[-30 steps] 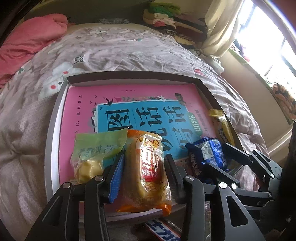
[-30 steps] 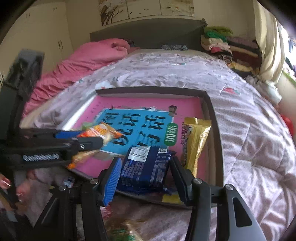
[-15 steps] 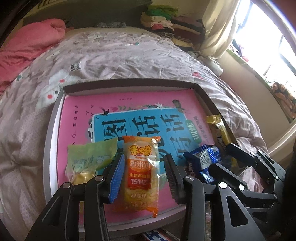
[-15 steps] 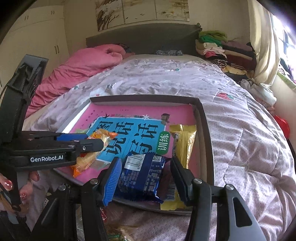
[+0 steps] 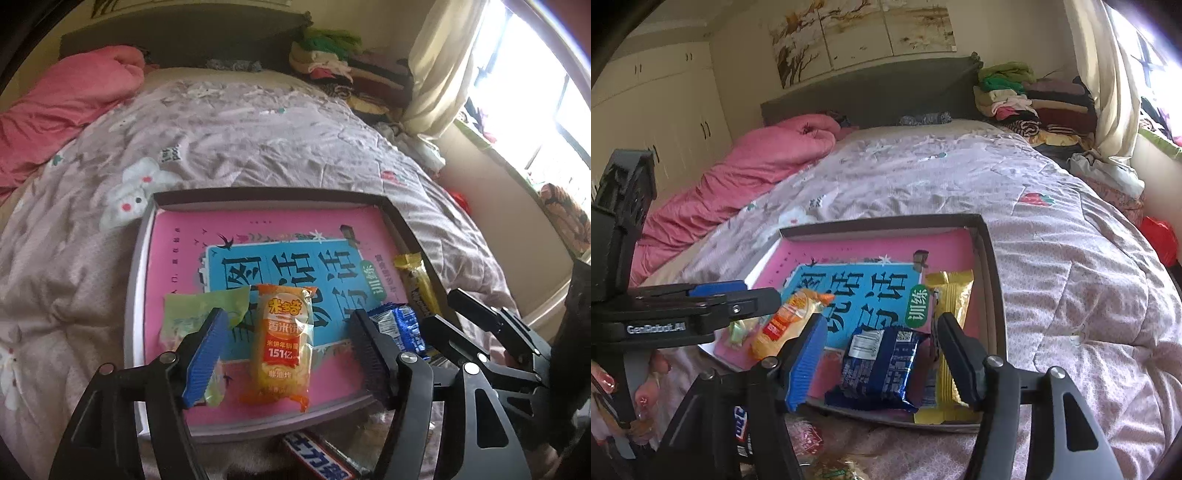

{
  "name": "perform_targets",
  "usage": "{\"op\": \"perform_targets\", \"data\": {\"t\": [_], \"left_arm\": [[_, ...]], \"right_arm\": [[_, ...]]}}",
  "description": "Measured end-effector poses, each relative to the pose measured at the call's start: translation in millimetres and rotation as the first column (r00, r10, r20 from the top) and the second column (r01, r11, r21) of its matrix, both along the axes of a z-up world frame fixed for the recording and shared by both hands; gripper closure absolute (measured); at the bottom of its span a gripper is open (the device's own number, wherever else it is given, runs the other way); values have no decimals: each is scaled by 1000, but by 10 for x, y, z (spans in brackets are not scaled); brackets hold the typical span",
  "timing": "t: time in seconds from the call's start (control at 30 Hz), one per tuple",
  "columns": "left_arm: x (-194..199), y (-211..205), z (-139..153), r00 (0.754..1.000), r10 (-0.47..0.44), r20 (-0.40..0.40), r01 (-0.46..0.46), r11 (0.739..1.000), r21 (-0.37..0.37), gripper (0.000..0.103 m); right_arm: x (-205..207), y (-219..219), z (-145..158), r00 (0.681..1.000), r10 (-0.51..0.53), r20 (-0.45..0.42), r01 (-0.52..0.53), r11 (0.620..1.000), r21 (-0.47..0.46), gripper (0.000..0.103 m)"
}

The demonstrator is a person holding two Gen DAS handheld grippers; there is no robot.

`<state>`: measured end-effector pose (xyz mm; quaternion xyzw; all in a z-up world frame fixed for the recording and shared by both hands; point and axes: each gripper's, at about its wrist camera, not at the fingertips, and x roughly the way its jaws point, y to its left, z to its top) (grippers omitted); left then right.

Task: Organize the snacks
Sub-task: 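Open both tools to release the snacks in the tray and withdraw, then move both open tools back toward the snacks lying beside the tray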

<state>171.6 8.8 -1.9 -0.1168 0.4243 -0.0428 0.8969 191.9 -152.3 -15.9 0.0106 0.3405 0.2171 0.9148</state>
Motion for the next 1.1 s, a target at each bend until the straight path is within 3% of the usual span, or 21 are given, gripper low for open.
{"op": "perform_targets", "data": {"t": [0.47,1.1], "left_arm": [[-382,179,107,999,44,4,-44,999,18,33],[-708,297,86,997,73,-30,-71,995,65,32]], "right_arm": [[-119,-116,169,1000,5,25,-7,996,93,35],[-327,-130,233,999,35,33,-38,991,128,31]]}}
